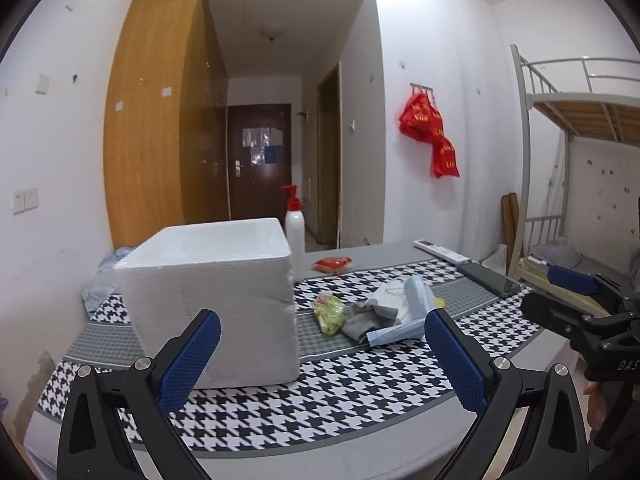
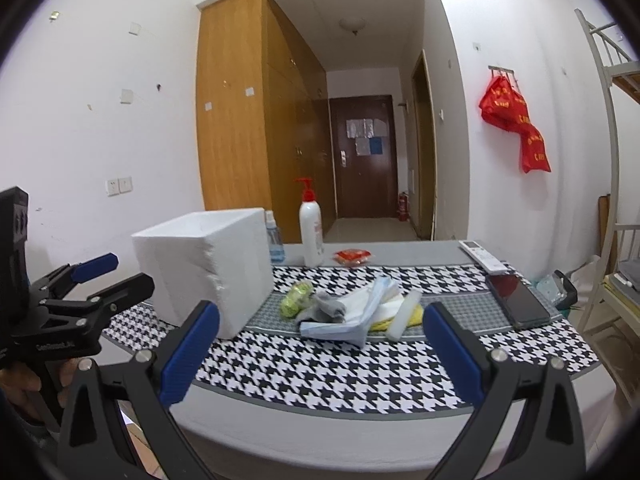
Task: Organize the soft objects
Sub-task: 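Move the left tool toward the grey sock among the soft items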
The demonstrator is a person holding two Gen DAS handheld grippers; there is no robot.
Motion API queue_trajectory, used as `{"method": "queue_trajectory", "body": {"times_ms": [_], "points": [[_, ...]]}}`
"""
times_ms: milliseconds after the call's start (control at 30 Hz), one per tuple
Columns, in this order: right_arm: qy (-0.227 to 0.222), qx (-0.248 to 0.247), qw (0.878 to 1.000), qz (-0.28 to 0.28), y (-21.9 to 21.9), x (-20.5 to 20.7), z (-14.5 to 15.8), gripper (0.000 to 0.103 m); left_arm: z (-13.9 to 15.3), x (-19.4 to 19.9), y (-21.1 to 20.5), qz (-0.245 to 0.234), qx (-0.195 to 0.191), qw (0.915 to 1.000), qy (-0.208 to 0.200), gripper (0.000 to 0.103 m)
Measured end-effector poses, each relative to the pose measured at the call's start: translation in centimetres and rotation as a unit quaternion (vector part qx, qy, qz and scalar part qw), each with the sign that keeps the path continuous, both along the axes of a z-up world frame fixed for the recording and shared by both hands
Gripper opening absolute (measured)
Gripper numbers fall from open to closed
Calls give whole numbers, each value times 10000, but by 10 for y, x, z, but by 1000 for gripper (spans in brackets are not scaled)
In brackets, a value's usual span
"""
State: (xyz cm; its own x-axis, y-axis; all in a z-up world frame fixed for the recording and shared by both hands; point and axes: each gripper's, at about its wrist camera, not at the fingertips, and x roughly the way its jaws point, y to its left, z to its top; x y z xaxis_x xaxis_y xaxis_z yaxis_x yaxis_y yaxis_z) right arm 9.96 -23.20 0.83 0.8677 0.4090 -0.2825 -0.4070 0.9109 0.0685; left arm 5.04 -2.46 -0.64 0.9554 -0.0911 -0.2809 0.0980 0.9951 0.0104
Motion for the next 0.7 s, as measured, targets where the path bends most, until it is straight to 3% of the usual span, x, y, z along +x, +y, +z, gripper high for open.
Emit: {"method": "queue_trajectory", "body": {"times_ms": [700], "points": [[447, -17, 9989, -128, -12, 48, -6, 103, -2, 52, -28, -319, 70, 9982, 497, 102]]}}
